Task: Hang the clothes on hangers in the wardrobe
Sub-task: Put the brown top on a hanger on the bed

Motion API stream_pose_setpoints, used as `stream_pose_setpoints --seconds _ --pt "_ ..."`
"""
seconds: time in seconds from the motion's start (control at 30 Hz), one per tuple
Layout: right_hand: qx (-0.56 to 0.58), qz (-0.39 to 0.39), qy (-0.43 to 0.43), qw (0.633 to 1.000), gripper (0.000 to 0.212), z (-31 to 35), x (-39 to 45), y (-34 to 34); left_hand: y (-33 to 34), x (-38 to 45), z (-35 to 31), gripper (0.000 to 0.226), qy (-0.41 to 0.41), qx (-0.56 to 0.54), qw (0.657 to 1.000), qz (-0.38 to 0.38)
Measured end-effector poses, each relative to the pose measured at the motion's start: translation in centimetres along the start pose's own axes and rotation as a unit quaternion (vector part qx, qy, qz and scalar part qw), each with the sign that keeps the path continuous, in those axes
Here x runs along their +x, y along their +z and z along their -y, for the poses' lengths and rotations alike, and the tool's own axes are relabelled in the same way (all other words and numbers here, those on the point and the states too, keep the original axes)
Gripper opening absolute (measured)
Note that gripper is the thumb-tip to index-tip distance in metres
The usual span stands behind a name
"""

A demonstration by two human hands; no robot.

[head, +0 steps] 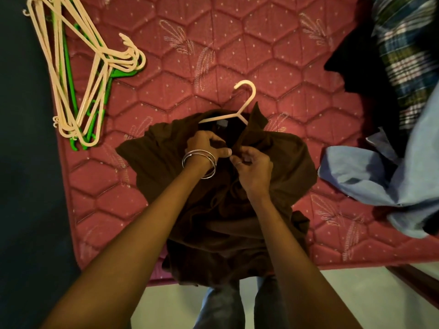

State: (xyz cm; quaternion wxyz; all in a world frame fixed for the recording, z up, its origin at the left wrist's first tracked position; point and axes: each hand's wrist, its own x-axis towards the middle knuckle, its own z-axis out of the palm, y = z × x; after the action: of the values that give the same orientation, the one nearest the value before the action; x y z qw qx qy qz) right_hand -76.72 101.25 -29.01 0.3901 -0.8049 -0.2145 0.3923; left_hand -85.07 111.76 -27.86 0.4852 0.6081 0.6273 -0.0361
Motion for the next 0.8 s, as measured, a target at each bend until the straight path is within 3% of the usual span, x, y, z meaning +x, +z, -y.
stream_pose_setpoints --seconds 0.2,0.4,0.57,0.8 --pt "-0.037 -0.013 -0.021 0.999 0.032 0.3 0.0 -0.2 0.6 -0.1 0.0 0.027 -0.055 -0.063 0.996 -0.014" --pt "0.078 0.011 0.030 0.996 0.026 0.2 -0.1 0.1 1.2 -0.6 -0.2 0.036 -0.050 -0.029 0.996 -0.072" --pt "0.263 0.059 0.111 0.956 0.017 0.0 0.3 -1.2 1.0 -0.5 0.3 0.041 -0.029 0.003 0.999 -0.041" --pt "0.249 0.069 0.138 0.956 0.009 0.3 0.8 -0.8 0.4 0.0 0.6 0.036 -0.057 -0.037 0.998 0.019"
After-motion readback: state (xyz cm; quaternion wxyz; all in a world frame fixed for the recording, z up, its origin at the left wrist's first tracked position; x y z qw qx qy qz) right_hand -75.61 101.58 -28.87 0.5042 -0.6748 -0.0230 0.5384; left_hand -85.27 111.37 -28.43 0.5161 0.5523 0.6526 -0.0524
